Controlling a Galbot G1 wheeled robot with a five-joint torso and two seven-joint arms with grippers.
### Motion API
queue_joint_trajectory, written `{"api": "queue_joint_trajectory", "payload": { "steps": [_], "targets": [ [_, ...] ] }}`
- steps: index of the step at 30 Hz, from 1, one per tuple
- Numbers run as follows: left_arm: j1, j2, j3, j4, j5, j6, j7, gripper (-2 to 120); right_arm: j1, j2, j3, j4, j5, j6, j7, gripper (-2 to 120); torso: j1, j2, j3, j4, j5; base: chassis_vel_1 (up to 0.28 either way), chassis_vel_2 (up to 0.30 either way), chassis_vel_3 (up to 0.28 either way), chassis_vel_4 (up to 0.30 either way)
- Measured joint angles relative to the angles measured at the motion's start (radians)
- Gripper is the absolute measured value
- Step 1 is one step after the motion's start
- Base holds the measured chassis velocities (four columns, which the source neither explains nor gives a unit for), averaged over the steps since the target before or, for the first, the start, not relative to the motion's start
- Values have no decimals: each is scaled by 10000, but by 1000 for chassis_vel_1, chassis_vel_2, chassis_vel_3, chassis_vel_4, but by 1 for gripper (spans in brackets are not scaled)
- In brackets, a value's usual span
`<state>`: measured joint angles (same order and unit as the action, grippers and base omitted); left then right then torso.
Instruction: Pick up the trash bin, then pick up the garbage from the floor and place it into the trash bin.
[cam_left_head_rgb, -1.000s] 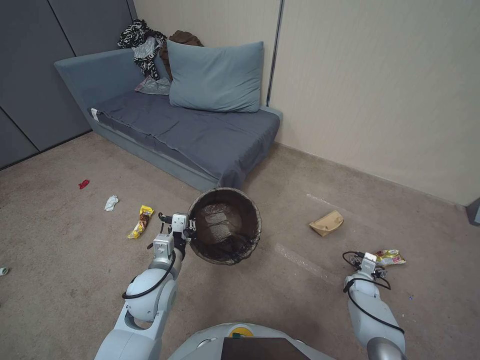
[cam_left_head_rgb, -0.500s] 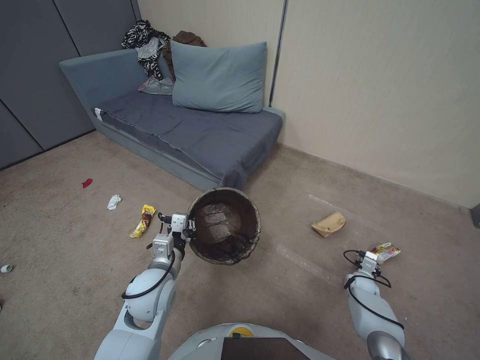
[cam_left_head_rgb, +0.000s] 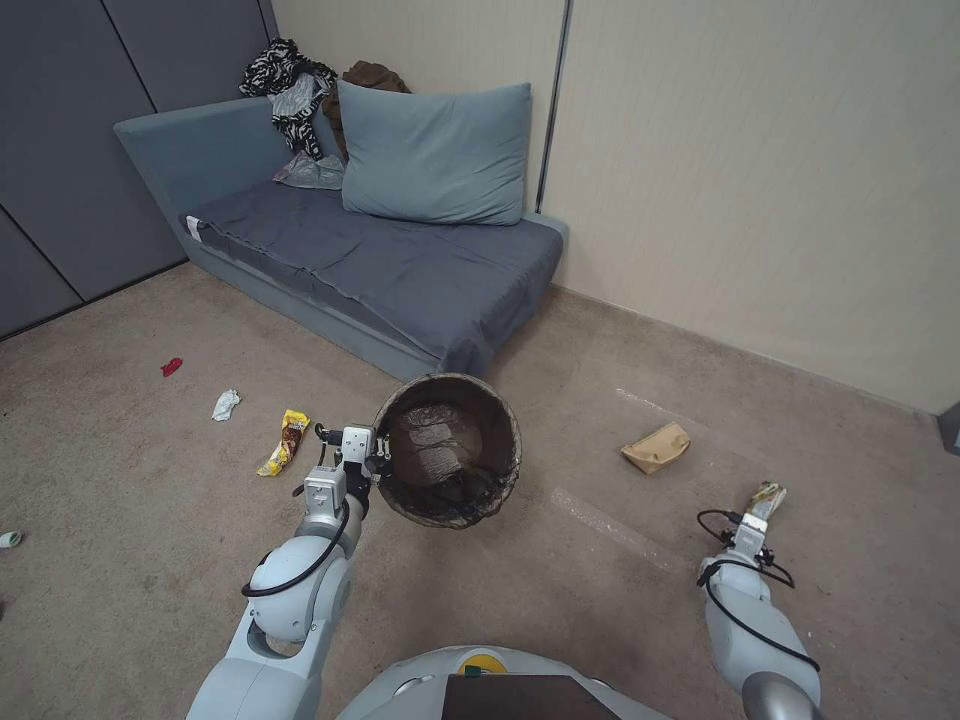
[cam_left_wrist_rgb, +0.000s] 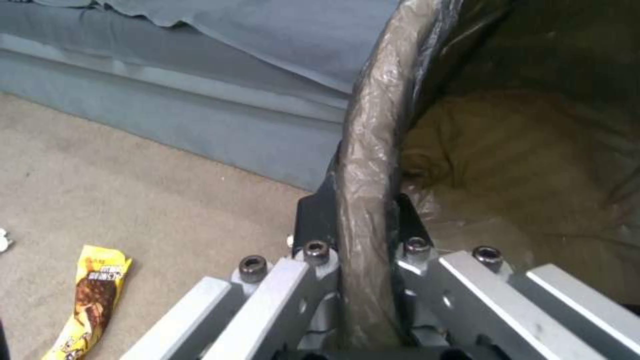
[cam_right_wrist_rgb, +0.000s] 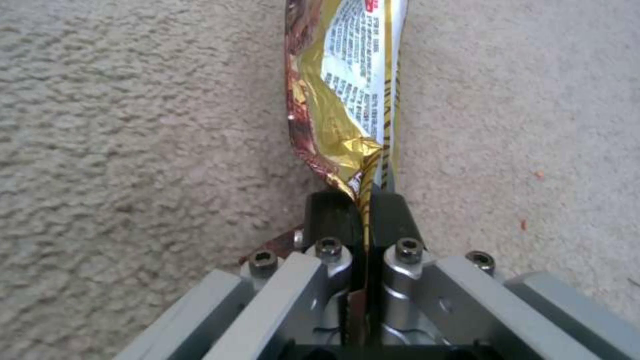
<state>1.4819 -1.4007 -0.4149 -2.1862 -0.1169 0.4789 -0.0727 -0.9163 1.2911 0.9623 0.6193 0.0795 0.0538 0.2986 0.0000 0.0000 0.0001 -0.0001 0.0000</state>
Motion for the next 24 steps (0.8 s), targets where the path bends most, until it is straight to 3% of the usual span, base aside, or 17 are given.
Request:
{"api": "queue_joint_trajectory", "payload": {
  "steps": [6,14,19,20,21,22,23,24],
  "targets": [
    [-23,5,-4,-3,-17,6,0,3,-19,-6,27,33,7,43,0,0,0,0,0,0,1,0,0,0,0],
    [-36,-5,-13,65,-29,9,-3,3,-465,223,74,1383,31,37,166,0,0,-1,0,-7,7,0,0,0,0],
    [-33,-18,-15,133,-36,18,-7,3,-1236,643,207,3911,-65,34,172,0,0,-1,-1,1,0,0,0,0,0],
    [-33,-18,-15,133,-36,18,-7,3,-1236,643,207,3911,-65,34,172,0,0,-1,-1,1,0,0,0,0,0],
    [-30,-21,-5,151,-61,32,-10,3,-1514,778,221,4769,-84,156,50,0,0,-1,-1,-1,0,0,0,0,0],
    [-30,-21,-5,151,-61,32,-10,3,-1514,778,221,4769,-84,156,50,0,0,-1,-1,-1,0,0,0,0,0],
    [-28,-28,34,177,-146,66,-19,3,-1933,934,182,6007,-92,476,-264,0,0,0,-2,-1,-2,0,0,0,0],
    [-28,-28,34,177,-146,66,-19,3,-1933,934,182,6007,-92,476,-264,0,0,0,-2,-1,-2,0,0,0,0]
  ]
}}
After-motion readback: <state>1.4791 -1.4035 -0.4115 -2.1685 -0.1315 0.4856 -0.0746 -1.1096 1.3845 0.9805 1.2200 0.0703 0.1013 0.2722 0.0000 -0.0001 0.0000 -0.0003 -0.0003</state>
